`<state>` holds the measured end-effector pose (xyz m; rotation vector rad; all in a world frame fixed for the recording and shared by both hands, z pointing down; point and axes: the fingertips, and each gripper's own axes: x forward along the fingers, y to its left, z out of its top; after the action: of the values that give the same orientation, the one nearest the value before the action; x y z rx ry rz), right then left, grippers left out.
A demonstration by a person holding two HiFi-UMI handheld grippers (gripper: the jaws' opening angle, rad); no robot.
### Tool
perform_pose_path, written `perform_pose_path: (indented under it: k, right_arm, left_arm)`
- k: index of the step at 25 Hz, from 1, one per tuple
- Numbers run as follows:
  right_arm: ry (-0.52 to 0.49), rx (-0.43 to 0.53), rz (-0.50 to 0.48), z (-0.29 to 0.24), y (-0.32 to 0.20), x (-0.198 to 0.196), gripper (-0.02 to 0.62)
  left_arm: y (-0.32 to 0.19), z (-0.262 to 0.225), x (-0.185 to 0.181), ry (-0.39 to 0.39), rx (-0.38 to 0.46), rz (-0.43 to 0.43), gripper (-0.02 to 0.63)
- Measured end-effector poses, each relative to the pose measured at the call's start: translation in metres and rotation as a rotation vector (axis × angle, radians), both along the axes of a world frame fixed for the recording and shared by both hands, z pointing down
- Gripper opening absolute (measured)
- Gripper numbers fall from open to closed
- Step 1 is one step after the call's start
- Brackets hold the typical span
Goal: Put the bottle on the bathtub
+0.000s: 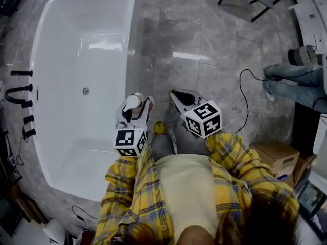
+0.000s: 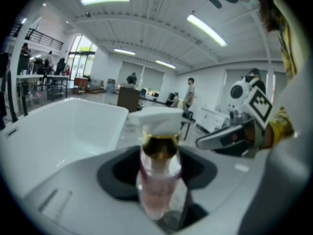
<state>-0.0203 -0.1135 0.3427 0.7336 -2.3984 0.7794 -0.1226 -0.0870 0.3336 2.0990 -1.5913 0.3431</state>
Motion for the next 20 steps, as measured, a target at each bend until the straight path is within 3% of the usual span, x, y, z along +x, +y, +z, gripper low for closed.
perform_pose_path:
  k: [11, 20]
  right_arm:
    - [0.045, -0.107, -0.083, 0.065, -0.058, 0.018, 0.014]
    - [0.072, -0.141, -0.163, 0.121, -0.086, 0.02, 0.014]
  left_arm:
    - [-0.072, 0.079, 0.02, -0.081, -0.121, 0.032, 0.219]
    - [-0.108, 0.139, 0.027, -0.126, -0.19, 0.071, 0.219]
